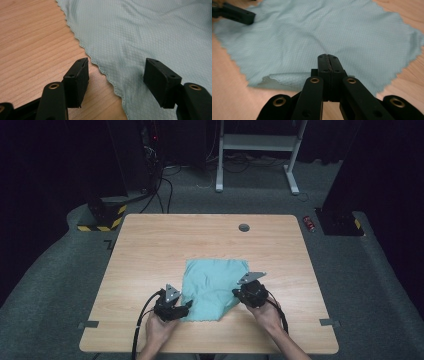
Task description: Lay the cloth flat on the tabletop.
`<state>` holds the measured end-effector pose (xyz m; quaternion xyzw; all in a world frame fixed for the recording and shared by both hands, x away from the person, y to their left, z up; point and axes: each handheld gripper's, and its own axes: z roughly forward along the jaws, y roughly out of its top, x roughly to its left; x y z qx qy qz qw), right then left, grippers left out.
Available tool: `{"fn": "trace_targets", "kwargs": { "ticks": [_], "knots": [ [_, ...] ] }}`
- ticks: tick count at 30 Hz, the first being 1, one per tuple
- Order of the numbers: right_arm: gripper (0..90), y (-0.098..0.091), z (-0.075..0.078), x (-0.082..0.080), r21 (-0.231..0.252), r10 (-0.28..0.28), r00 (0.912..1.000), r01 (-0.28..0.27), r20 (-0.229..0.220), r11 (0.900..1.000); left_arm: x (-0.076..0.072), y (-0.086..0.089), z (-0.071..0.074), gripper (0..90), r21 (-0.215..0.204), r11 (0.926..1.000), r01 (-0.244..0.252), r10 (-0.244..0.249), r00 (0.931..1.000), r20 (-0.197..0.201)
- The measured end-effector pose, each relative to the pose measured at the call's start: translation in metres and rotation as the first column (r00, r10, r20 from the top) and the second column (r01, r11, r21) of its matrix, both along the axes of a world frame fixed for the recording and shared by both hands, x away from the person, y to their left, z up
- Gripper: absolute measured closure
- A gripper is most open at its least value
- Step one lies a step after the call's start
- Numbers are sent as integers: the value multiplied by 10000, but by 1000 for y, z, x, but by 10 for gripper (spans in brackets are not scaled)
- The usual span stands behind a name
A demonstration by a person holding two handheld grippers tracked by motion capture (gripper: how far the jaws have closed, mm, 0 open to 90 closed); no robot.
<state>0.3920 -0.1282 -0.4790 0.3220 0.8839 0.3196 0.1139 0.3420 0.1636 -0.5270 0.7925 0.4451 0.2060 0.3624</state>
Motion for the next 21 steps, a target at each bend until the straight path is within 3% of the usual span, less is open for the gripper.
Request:
{"fn": "trace_targets", "kwargs": {
  "ticks": [4, 7, 9, 11, 14, 17, 21],
  "knots": [
    [893, 17, -18, 17, -322, -173, 9991, 161, -391, 9994, 0, 0, 0, 368, 0, 10000, -14, 14, 10000, 3],
    [829, 20, -23, 21, -251, -190, 9987, 178, -467, 9995, 0, 0, 0, 367, 2, 10000, -14, 14, 10000, 2],
    [823, 17, -17, 16, 38, -322, 9987, 324, -388, 9995, 0, 0, 0, 367, 3, 10000, -6, 6, 10000, -2],
    [821, 9, -8, 9, 383, -316, 9995, 317, -29, 9988, 0, 0, 0, 367, 2, 10000, -11, 11, 10000, -1],
    [819, -2, 2, -4, 544, -280, 9994, 268, 223, 9982, 0, 0, 0, 367, -9, 10000, -24, 24, 10000, -1],
    [805, -9, -2, -14, 509, -212, 9997, 204, 148, 9985, 0, 0, 0, 365, 8, 10000, -30, 30, 10000, -5],
    [768, -9, -16, -14, 614, -393, 9991, 403, -162, 9973, 0, 0, 0, 365, -7, 10000, -53, 53, 10000, 3]
  ]
}}
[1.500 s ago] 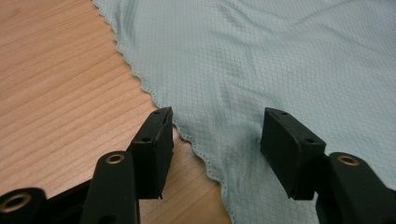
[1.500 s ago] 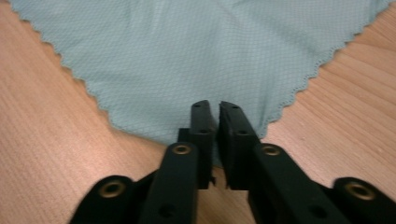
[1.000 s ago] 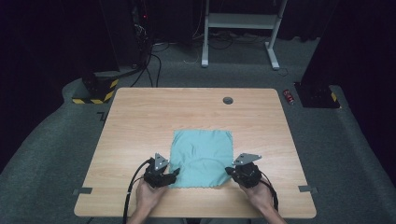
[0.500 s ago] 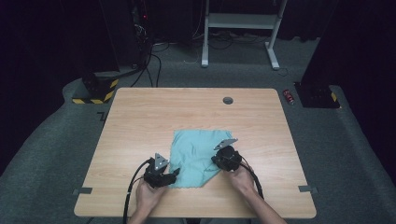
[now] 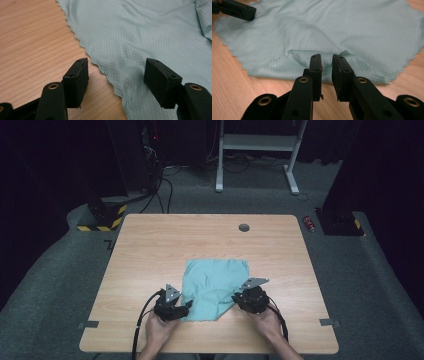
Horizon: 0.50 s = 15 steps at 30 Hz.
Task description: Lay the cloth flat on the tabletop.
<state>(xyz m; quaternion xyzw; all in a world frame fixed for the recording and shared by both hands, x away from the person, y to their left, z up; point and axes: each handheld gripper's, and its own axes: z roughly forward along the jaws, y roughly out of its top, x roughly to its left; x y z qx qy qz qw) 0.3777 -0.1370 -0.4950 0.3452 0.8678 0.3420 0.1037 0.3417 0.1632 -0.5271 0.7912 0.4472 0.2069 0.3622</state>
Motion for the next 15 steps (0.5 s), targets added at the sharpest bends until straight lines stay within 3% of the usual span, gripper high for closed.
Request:
{"fn": "trace_targets", "kwargs": {
  "ticks": [4, 8, 10, 15],
  "knots": [
    [739, 5, -8, 6, 240, -290, 9993, 296, -246, 9993, 0, 0, 0, 365, 7, 10000, 1, -1, 10000, -4],
    [837, 8, -15, 11, 496, -211, 9982, 239, -556, 9985, 0, 0, 0, 365, 1, 10000, -20, 20, 10000, -6],
    [900, 10, -17, 11, 459, -96, 9987, 119, -503, 9989, 0, 0, 0, 365, 4, 10000, -19, 19, 10000, -7],
    [900, 10, -11, 6, 575, 36, 9998, -25, -186, 9983, 0, 0, 0, 365, 2, 10000, -22, 22, 10000, -8]
  ]
}}
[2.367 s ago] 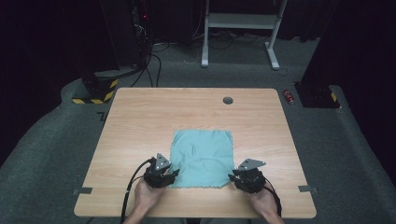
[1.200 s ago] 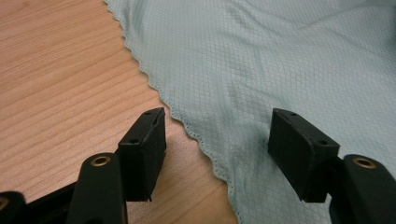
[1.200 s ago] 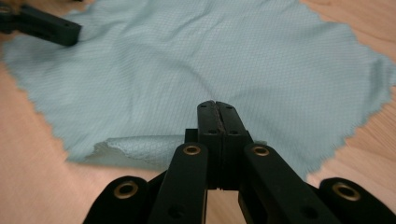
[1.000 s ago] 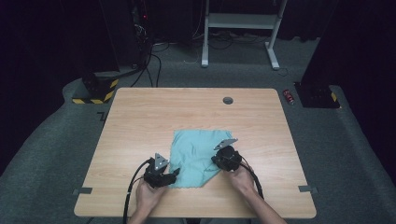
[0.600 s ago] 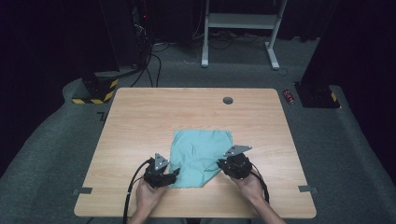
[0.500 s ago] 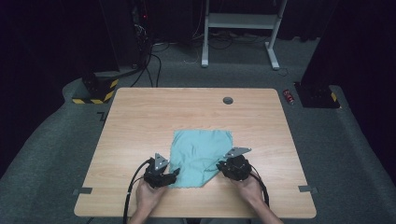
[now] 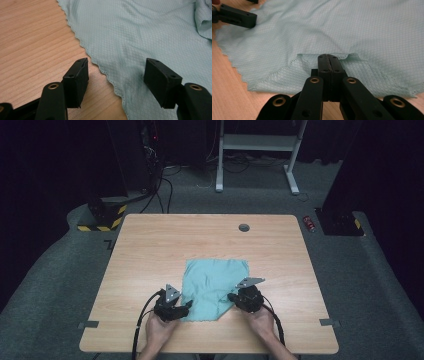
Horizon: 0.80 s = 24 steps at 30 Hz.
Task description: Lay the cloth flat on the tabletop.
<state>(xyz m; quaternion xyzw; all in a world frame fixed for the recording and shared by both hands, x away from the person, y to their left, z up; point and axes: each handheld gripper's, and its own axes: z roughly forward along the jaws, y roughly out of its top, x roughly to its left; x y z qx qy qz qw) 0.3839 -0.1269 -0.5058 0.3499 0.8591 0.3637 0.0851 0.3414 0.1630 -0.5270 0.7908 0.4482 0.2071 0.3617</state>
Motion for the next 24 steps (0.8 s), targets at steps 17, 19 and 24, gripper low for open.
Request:
{"fn": "trace_targets", "kwargs": {
  "ticks": [17, 19, 24],
  "knots": [
    [747, 15, -5, -2, -815, 207, 9970, -146, 742, 9966, 0, 0, 0, 365, 6, 10000, 2, -2, 10000, 3],
    [745, 16, -7, -2, -838, 171, 9977, -116, 657, 9964, 0, 0, 0, 365, 8, 10000, 6, -6, 10000, 11],
    [899, 16, -7, -3, -1060, 133, 9962, -40, 866, 9944, 0, 0, 0, 365, 8, 10000, 5, -5, 10000, 11]
  ]
}}
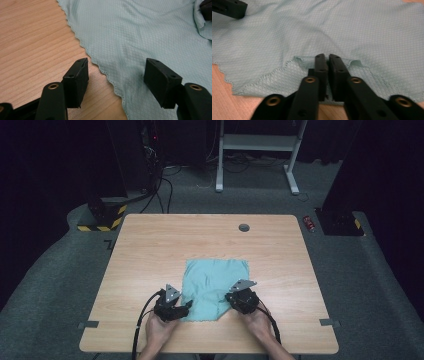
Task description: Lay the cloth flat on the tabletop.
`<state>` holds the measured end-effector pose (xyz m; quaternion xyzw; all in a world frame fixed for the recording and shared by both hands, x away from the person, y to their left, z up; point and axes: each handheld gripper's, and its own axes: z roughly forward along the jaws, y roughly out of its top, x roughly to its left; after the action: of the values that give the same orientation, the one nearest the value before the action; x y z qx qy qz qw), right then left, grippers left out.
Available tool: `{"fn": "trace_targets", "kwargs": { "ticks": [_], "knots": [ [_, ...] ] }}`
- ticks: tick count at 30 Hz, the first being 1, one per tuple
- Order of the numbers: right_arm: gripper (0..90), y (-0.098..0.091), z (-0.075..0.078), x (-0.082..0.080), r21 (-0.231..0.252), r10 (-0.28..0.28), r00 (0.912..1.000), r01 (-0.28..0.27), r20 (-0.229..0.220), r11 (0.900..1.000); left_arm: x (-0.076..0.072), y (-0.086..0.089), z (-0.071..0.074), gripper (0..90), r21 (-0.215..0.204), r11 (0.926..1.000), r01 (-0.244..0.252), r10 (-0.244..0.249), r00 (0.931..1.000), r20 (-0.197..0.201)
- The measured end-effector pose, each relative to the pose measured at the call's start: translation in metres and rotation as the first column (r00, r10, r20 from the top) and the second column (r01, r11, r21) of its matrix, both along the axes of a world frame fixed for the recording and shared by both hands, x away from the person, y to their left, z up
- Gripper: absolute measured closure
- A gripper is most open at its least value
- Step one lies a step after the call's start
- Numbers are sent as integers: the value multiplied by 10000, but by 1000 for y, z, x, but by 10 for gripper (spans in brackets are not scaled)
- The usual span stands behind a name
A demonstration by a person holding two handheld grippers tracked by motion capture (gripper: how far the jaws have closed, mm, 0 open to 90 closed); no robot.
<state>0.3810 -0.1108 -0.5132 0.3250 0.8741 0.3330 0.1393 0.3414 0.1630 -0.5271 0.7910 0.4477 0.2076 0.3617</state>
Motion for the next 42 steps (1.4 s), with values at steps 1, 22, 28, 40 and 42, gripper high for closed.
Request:
{"fn": "trace_targets", "kwargs": {
  "ticks": [1, 22, 28, 40, 42],
  "knots": [
    [900, 0, 0, 0, -29, 48, 10000, -48, 35, 10000, 0, 0, 0, 365, 2, 10000, -5, 5, 10000, -10],
    [743, -8, 7, -13, 72, 34, 9995, -36, 322, 10000, 0, 0, 0, 365, -6, 10000, -19, 19, 10000, -4],
    [753, -3, -1, -8, -59, 57, 9999, -56, 93, 10000, 0, 0, 0, 366, -1, 10000, -14, 14, 10000, -4],
    [900, -7, 5, -14, -103, 165, 9995, -162, 285, 9998, 0, 0, 0, 366, 1, 10000, -5, 5, 10000, 1],
    [900, -11, 10, -18, -23, 173, 9992, -173, 348, 9998, 0, 0, 0, 366, -3, 10000, -15, 15, 10000, 6]
  ]
}}
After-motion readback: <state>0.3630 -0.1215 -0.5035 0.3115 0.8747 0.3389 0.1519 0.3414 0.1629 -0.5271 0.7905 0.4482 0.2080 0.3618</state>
